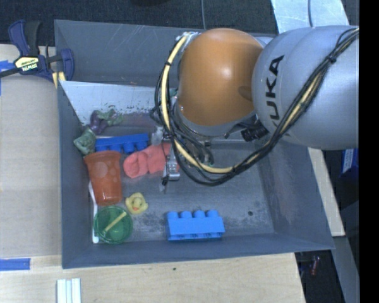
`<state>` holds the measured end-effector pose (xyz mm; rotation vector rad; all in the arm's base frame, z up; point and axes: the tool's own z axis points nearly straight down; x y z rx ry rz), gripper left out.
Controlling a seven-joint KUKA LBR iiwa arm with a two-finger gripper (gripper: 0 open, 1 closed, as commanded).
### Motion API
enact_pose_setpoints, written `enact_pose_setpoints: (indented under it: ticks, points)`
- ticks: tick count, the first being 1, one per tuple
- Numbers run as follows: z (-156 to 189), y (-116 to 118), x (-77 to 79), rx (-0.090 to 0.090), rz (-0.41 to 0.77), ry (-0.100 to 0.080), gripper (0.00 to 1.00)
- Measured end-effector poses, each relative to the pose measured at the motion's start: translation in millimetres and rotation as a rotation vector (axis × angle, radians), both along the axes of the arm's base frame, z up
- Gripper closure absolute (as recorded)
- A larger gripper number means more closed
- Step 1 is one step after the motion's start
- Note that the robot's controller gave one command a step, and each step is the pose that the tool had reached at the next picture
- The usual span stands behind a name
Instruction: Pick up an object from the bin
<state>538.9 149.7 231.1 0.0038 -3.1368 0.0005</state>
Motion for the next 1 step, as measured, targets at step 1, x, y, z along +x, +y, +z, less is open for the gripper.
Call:
enact_pose_setpoints:
  ticks: [1]
  points:
    - [4.1,-0.7,1.7,0.001,-0.003,-0.008,0.0]
